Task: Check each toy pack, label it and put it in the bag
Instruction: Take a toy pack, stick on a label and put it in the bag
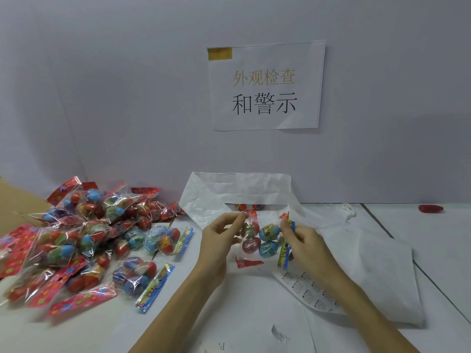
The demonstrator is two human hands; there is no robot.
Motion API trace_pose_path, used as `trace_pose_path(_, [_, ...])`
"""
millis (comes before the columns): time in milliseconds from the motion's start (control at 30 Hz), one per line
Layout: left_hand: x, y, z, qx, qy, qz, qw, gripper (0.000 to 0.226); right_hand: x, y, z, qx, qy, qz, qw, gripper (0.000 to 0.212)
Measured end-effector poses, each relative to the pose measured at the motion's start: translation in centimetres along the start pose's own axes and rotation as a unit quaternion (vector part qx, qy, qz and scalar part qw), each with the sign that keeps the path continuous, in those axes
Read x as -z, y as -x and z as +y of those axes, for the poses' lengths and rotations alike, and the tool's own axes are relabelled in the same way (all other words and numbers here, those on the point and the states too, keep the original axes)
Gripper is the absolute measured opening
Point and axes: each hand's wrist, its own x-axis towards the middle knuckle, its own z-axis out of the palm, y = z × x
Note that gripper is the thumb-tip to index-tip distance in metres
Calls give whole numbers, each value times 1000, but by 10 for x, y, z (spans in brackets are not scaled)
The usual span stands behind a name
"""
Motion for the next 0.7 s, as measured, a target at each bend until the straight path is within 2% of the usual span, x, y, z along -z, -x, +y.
trace_pose_path(100, [3, -1, 2, -33, -36, 33, 998, 23, 4, -1, 4, 59, 95, 65, 992, 59])
trace_pose_path(167, [4, 1, 4, -46, -35, 27, 998, 26, 7, -1, 4, 68, 52, 43, 995, 53])
trace_pose_path(233, [3, 2, 4, -56, -11, -6, 998, 32, 7, 1, 0, 66, -22, -2, 998, 34])
trace_pose_path(400, [1, -1, 5, 2, 30, -49, 998, 56, 9, 1, -3, 103, -99, -31, 989, 31])
trace_pose_path(500, [4, -2, 5, 66, 64, -90, 992, 53, 12, 5, -7, 117, -99, -68, 986, 40])
trace_pose_path(567, [5, -3, 3, 80, 57, -120, 988, 44, 13, 4, -6, 116, -88, -106, 984, 58])
trace_pose_path(633, [5, -2, 4, 80, 43, -107, 990, 41, 13, 4, -7, 110, -127, -136, 976, 71])
trace_pose_path(700, [5, -2, 4, 72, 41, -100, 992, 43, 13, 3, -6, 98, -202, -146, 963, 71])
